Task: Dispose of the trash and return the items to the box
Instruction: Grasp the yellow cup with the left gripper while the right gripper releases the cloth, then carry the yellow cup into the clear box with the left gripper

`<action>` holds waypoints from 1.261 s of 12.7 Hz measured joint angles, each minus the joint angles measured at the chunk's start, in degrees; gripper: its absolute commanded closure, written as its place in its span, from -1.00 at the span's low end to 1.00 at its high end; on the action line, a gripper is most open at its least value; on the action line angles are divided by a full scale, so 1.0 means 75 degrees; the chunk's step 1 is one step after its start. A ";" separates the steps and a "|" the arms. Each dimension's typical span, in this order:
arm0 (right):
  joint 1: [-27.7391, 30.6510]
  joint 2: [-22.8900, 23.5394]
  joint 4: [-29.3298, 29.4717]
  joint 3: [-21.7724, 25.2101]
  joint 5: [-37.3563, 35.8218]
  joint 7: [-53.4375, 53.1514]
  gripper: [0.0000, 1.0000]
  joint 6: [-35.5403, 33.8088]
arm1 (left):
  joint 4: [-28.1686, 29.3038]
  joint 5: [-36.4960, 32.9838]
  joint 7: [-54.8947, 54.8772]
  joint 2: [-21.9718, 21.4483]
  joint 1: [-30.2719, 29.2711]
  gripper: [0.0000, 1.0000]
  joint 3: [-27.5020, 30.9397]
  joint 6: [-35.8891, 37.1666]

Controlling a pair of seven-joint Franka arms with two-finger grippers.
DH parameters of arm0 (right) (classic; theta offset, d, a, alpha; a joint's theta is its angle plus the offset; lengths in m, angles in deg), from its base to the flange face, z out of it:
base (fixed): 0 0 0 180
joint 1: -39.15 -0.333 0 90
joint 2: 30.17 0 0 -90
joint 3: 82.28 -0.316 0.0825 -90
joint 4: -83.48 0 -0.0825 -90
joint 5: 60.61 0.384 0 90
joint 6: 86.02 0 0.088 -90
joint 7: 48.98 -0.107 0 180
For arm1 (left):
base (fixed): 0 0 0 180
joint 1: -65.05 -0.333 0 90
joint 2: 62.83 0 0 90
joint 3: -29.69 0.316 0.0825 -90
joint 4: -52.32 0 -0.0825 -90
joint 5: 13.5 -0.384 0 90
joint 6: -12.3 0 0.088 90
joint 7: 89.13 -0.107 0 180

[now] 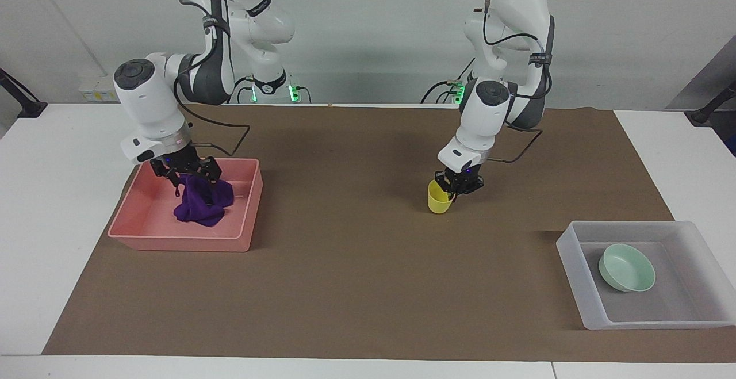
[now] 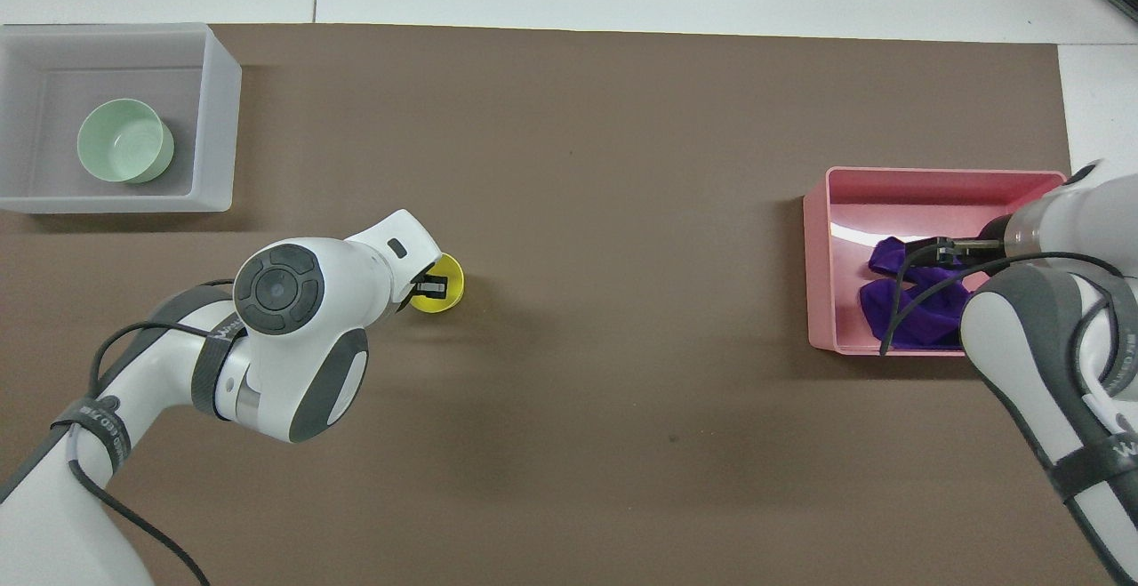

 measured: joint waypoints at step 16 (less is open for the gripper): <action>-0.0778 -0.0852 0.3405 0.0108 0.0119 -0.1400 -1.00 -0.4588 | -0.2886 -0.0001 -0.1273 -0.0450 -0.2213 1.00 0.0243 0.2580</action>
